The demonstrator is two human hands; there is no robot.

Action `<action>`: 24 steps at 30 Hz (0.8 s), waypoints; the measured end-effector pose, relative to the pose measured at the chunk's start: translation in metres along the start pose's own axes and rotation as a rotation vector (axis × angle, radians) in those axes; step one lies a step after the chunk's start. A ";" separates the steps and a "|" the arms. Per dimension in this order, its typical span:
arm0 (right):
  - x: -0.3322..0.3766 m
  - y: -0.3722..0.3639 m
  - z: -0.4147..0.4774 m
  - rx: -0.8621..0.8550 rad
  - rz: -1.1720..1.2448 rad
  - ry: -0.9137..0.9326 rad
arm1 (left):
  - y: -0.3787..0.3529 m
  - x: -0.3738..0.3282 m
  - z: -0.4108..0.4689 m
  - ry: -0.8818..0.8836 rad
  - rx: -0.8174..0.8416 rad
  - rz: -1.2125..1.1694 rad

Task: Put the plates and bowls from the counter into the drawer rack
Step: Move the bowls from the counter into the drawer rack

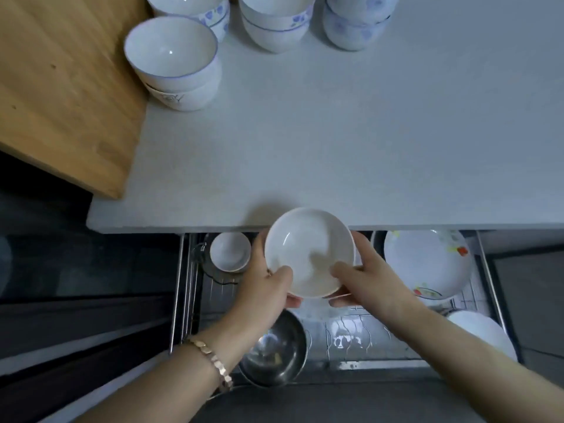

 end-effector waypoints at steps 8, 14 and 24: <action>-0.168 0.077 -0.021 -0.134 -0.096 -0.229 | -0.122 0.118 -0.033 0.246 0.276 0.174; -0.254 0.066 0.035 -0.142 -0.194 -0.376 | -0.111 0.180 -0.016 0.408 0.181 0.420; -0.305 0.014 0.096 -0.028 -0.306 -0.425 | -0.028 0.212 0.004 0.432 -0.065 0.488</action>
Point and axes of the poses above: each hand's wrist, its own z-axis towards the middle knuckle, its own y-axis out of the back of the hand, x = y × z, the point moved 9 cm from there along z, towards the middle knuckle, and after that the axes turned 2 degrees about -y, right-handed, at the moved point
